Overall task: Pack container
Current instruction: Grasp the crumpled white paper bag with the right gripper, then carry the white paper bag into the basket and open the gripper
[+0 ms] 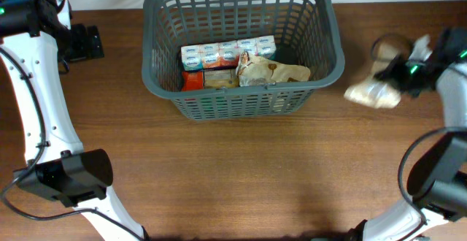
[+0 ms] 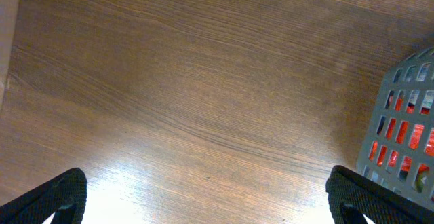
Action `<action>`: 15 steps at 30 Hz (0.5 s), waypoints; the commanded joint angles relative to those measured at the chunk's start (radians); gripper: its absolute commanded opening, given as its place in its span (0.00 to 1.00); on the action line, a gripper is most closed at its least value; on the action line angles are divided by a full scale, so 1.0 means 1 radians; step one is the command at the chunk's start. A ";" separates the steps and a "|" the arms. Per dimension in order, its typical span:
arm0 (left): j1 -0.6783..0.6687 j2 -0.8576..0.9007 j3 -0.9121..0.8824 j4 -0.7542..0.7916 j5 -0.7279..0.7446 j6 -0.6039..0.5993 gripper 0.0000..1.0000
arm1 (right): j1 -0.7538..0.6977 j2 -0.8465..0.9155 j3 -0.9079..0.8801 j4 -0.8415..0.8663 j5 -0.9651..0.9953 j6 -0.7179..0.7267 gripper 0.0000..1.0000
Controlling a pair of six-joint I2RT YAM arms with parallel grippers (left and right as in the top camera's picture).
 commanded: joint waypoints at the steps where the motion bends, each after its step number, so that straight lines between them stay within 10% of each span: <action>1: 0.005 0.005 -0.003 0.002 0.008 -0.014 0.99 | 0.053 -0.124 0.266 -0.065 -0.046 -0.056 0.04; 15: 0.005 0.005 -0.003 0.002 0.008 -0.014 0.99 | 0.721 0.006 0.534 -0.099 0.077 -0.223 0.04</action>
